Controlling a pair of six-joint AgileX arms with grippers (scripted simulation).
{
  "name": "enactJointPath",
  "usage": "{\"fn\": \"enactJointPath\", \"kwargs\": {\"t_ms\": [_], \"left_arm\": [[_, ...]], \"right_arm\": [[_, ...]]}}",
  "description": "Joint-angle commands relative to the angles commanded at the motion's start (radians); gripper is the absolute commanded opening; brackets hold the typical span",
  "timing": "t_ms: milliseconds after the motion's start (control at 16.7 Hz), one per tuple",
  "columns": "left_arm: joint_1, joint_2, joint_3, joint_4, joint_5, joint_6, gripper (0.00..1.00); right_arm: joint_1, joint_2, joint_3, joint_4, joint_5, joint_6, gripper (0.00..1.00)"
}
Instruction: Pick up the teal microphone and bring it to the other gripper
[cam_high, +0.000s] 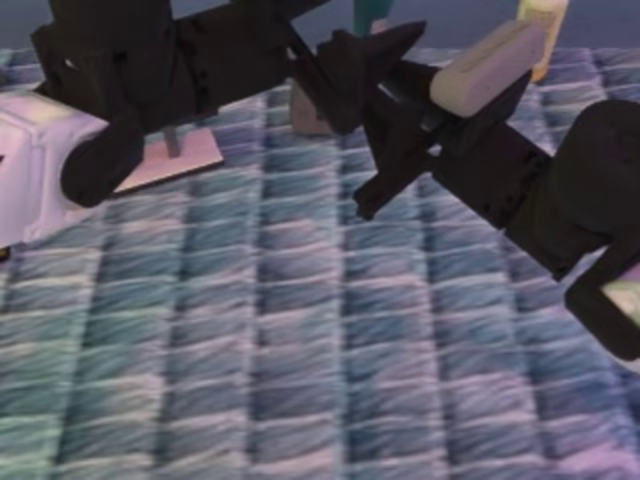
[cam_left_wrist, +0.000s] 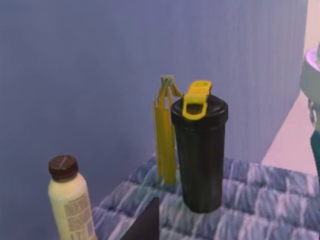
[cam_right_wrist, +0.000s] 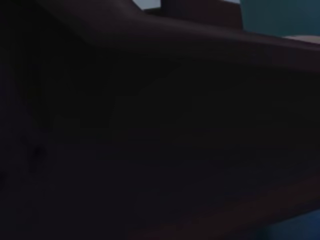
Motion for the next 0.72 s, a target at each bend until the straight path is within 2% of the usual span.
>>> {"fn": "enactJointPath", "kwargs": {"t_ms": [420,720], "left_arm": [[0.0,0.0,0.0,0.0,0.0,0.0,0.02],[0.0,0.0,0.0,0.0,0.0,0.0,0.0]], "right_arm": [[0.0,0.0,0.0,0.0,0.0,0.0,0.0],[0.0,0.0,0.0,0.0,0.0,0.0,0.0]]}}
